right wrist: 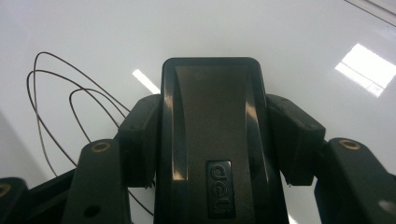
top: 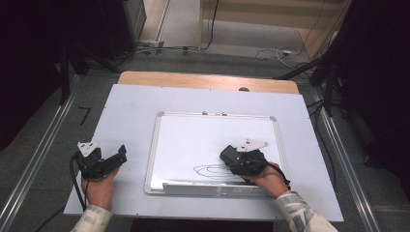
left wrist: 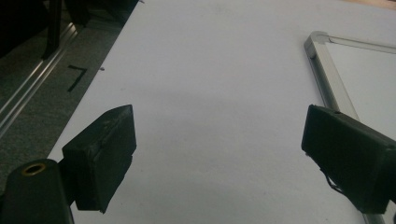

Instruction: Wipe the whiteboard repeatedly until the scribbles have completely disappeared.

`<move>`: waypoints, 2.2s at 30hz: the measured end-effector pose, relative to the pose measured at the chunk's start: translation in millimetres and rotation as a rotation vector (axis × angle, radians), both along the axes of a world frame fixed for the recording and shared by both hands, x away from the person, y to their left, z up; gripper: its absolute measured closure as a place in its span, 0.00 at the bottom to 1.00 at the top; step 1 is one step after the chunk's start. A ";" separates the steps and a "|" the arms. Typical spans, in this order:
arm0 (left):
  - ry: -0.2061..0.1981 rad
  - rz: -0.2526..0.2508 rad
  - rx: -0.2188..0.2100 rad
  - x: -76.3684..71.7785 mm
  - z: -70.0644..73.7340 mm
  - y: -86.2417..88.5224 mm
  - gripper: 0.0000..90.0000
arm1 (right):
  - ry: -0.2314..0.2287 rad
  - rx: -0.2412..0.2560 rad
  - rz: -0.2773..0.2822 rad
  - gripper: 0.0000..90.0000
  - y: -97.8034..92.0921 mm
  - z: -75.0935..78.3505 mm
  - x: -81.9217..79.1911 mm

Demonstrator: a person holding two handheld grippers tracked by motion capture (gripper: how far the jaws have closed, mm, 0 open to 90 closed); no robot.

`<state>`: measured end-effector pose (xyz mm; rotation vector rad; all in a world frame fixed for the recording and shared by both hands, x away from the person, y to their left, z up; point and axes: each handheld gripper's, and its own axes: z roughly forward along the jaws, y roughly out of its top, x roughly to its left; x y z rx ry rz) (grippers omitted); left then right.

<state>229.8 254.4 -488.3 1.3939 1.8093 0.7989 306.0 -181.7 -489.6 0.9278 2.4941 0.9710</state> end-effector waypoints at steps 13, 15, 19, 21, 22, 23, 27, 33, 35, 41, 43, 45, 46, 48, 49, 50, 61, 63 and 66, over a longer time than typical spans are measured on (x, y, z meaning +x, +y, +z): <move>-0.006 -0.003 -0.006 0.5 0.6 -0.1 0.11 | 0.001 -0.019 0.009 0.43 8.7 0.4 -1.3; -0.007 -0.005 -0.007 0.5 0.8 -0.4 0.11 | 0.000 -0.027 0.015 0.43 9.5 0.6 -0.8; -0.009 -0.006 -0.008 0.8 0.9 -0.6 0.11 | -0.008 -0.036 0.024 0.43 14.2 0.1 -1.4; -0.010 -0.007 -0.007 0.8 0.9 -0.6 0.11 | -0.006 -0.040 0.026 0.43 15.7 0.2 -1.4; -0.009 -0.007 -0.008 0.8 0.9 -0.6 0.11 | -0.006 -0.038 0.025 0.43 16.4 0.1 -1.3; -0.009 -0.007 -0.009 0.8 0.8 -0.5 0.11 | -0.004 -0.039 0.023 0.43 17.4 0.1 -1.8; -0.011 -0.008 -0.009 1.0 1.0 -0.6 0.11 | 0.001 -0.043 0.027 0.43 22.0 0.3 -2.1; -0.009 -0.009 -0.007 1.1 1.0 -0.6 0.12 | -0.007 -0.048 0.042 0.43 27.9 -0.2 -2.9; -0.011 -0.008 -0.008 1.1 1.0 -0.7 0.12 | -0.011 -0.049 0.047 0.43 29.9 -0.1 -2.8; -0.011 -0.007 -0.008 1.0 1.0 -0.6 0.12 | -0.003 -0.045 0.054 0.43 34.5 -0.3 -3.2; -0.010 -0.007 -0.008 0.9 1.0 -0.6 0.12 | -0.003 -0.043 0.059 0.43 37.1 -0.4 -3.4; -0.011 -0.007 -0.008 0.9 1.0 -0.6 0.12 | -0.005 -0.043 0.064 0.43 39.5 -0.6 -3.7; -0.010 -0.007 -0.008 0.9 1.0 -0.6 0.12 | -0.008 -0.042 0.069 0.43 40.4 -0.7 -3.4; -0.009 -0.006 -0.007 0.8 1.0 -0.5 0.12 | -0.004 -0.041 0.067 0.43 42.1 -0.7 -4.1; -0.010 -0.006 -0.007 0.9 1.0 -0.5 0.12 | -0.007 -0.042 0.071 0.43 42.7 -0.8 -3.9; -0.009 -0.006 -0.008 1.0 1.0 -0.5 0.12 | -0.004 -0.040 0.065 0.43 43.9 -0.7 -4.4; -0.011 -0.008 -0.008 1.0 1.0 -0.9 0.12 | -0.007 -0.038 0.069 0.43 52.6 -1.1 -5.5; -0.010 -0.009 -0.007 0.8 1.3 -0.9 0.12 | -0.008 -0.040 0.076 0.43 55.2 -1.1 -5.4; -0.010 -0.006 -0.008 0.9 1.1 -0.6 0.12 | -0.006 -0.039 0.075 0.43 58.9 -1.1 -5.9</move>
